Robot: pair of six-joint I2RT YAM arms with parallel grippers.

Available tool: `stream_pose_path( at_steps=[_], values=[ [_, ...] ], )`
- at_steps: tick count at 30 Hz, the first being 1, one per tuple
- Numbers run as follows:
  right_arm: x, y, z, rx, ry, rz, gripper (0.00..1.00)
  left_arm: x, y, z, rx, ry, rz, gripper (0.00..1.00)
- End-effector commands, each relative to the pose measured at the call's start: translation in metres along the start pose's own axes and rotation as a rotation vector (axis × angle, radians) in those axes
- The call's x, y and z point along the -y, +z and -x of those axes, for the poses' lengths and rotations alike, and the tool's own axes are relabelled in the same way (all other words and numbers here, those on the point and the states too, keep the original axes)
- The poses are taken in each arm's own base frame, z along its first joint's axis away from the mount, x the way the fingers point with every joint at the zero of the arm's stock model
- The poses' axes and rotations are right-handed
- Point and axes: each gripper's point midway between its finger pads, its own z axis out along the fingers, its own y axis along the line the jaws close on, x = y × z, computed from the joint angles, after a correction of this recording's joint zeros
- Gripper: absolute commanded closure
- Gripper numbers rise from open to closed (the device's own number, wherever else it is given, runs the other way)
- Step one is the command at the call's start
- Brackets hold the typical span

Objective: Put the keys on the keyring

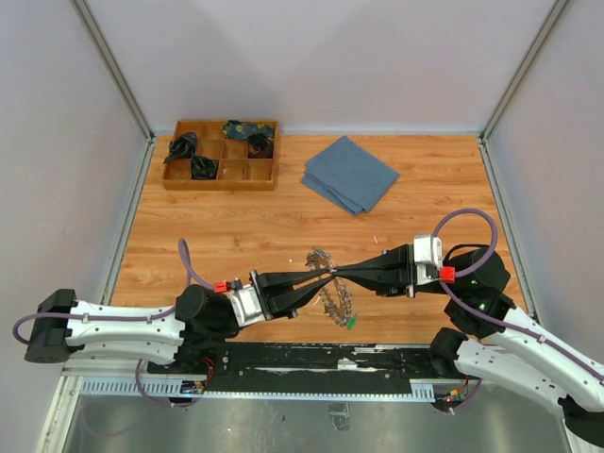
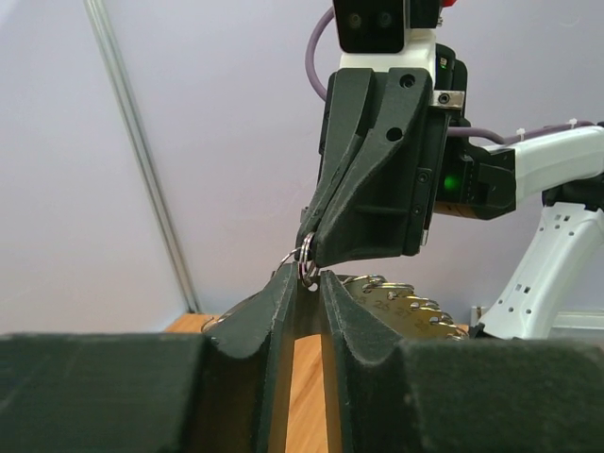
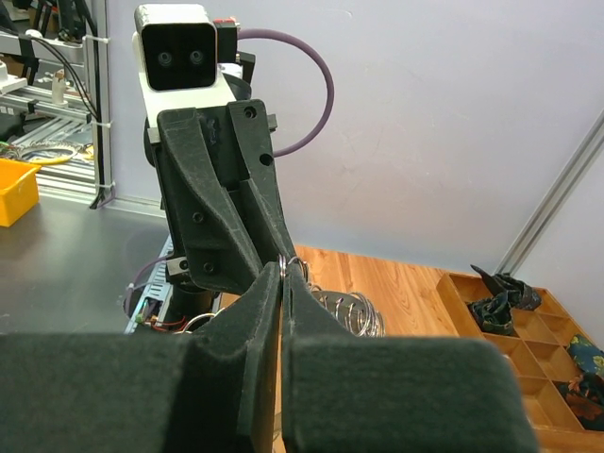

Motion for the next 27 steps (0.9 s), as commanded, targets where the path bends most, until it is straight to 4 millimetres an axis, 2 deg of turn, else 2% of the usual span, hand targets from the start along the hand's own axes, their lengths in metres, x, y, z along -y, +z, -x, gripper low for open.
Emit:
stream_pose_path(
  at_steps=[1,8,13,17,19,27],
  values=[
    [-0.01,0.001,0.013,0.034,-0.022,0.054,1.0,-0.005,0.009,0.023,0.067,-0.014,0.024,0.81],
    [-0.016,-0.003,-0.004,-0.052,-0.029,0.084,1.0,-0.01,0.006,0.025,0.071,-0.015,0.047,0.99],
    [-0.009,-0.012,-0.008,-0.117,-0.076,0.042,0.95,-0.018,0.003,0.019,0.023,0.03,0.076,1.0],
    [-0.001,-0.024,-0.009,-0.203,-0.132,-0.012,0.78,-0.024,-0.003,0.007,-0.062,0.112,0.081,1.0],
    [0.0,-0.029,-0.012,-0.243,-0.149,-0.019,0.72,-0.026,-0.005,0.001,-0.107,0.154,0.077,0.99],
    [0.01,-0.038,-0.041,-0.42,-0.194,-0.005,0.7,-0.025,-0.008,-0.035,-0.326,0.344,-0.005,0.99]
  ],
)
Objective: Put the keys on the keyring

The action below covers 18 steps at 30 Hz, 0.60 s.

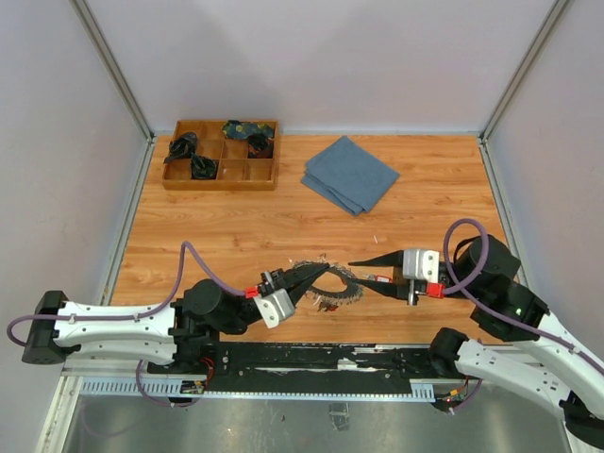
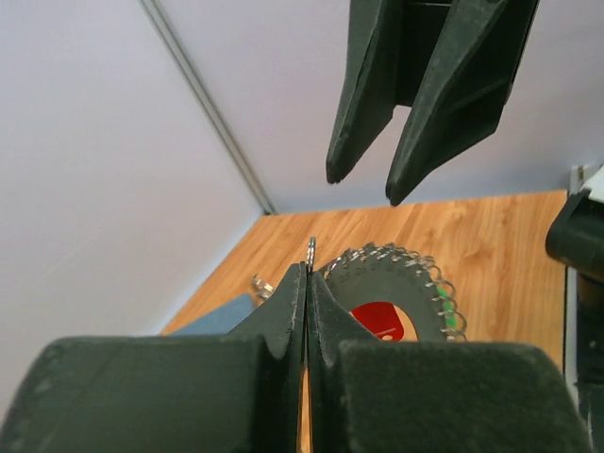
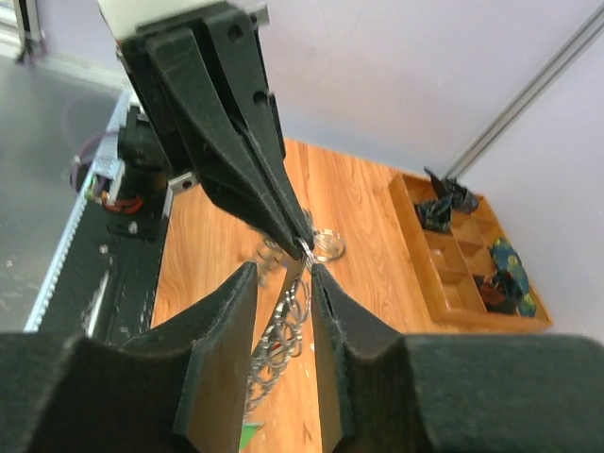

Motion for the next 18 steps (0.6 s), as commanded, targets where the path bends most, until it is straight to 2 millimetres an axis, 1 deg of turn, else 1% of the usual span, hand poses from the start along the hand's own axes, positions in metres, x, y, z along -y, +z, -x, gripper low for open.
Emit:
stream_pose_path(
  at_steps=[1,3,8,12,18],
  values=[
    [0.002,0.002,-0.026,-0.141,-0.049,0.025,0.7,-0.007,0.006,0.0,-0.083,0.137,-0.023,0.99],
    [0.002,0.003,-0.035,-0.179,-0.058,0.039,0.7,-0.004,0.007,-0.006,-0.119,0.175,-0.053,0.99],
    [0.003,0.007,-0.044,-0.202,-0.087,0.056,0.69,0.004,0.005,-0.012,-0.159,0.209,-0.116,0.99],
    [0.002,0.008,-0.046,-0.207,-0.1,0.071,0.7,0.012,0.005,-0.016,-0.179,0.208,-0.157,1.0],
    [-0.009,0.01,-0.052,-0.22,-0.083,0.133,0.74,0.017,0.007,-0.019,-0.191,0.195,-0.177,0.99]
  ],
)
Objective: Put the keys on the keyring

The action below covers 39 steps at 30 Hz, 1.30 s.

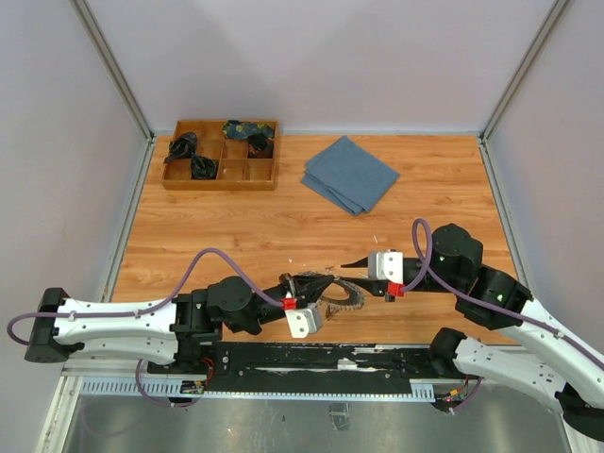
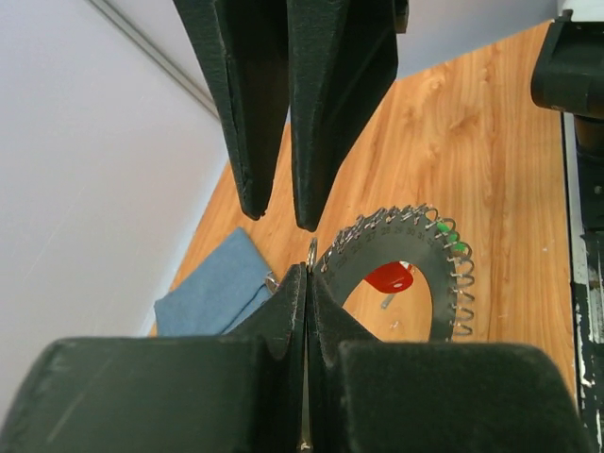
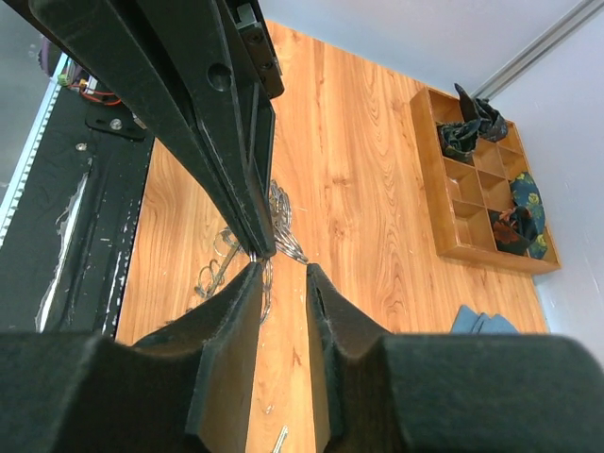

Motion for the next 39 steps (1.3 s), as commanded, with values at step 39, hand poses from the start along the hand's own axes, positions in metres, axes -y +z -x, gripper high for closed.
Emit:
stream_pose_path(
  at_steps=[39],
  values=[
    [-0.057,0.005,0.024,-0.077,0.285,0.319,1.0,-0.037,-0.05,0.047,0.19,-0.46,0.121,0.7]
  ],
)
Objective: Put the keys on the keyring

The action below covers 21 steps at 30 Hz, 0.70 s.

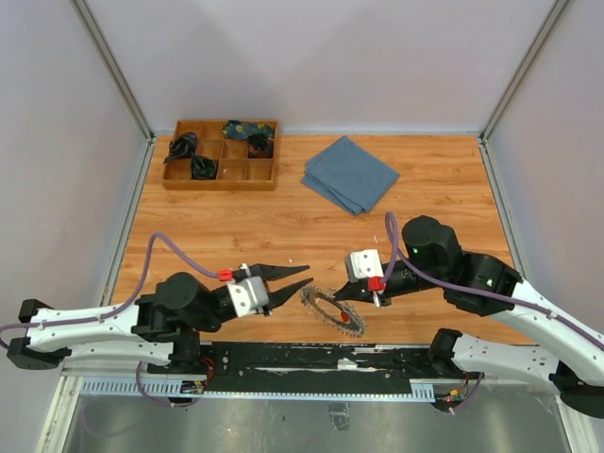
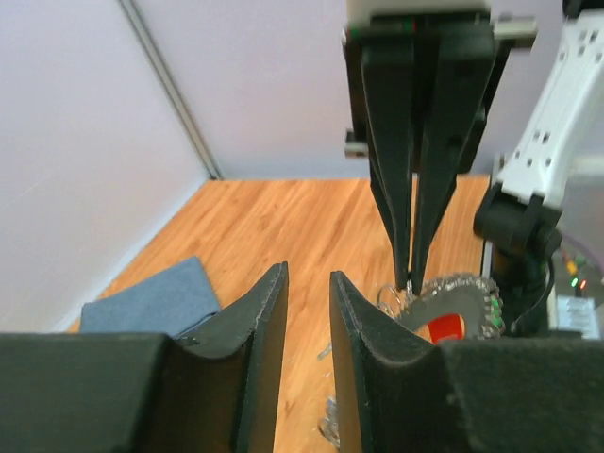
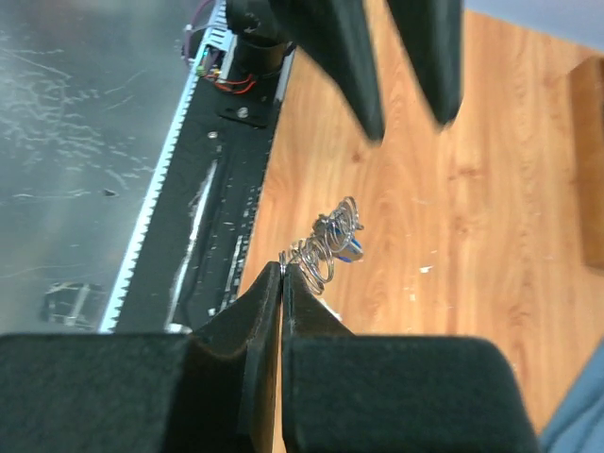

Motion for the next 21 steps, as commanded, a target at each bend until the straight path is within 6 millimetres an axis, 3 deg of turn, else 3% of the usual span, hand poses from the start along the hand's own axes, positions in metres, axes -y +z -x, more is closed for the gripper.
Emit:
stream_pose_path(
  at_steps=[1,8,12,21],
  values=[
    [-0.016,0.002,0.008,-0.026,0.157,0.089,1.0,-0.011,-0.016,0.009,0.062,-0.163,0.076,0.69],
    [-0.01,0.016,0.006,0.002,0.276,0.062,1.0,-0.008,-0.026,-0.022,-0.012,-0.303,0.128,0.7],
    [-0.001,0.028,0.0,0.04,0.367,0.01,1.0,-0.004,-0.029,-0.029,-0.028,-0.347,0.122,0.75],
    [0.035,0.034,-0.041,0.052,0.68,-0.14,1.0,-0.014,-0.035,-0.045,-0.072,-0.358,0.207,0.74]
  ],
)
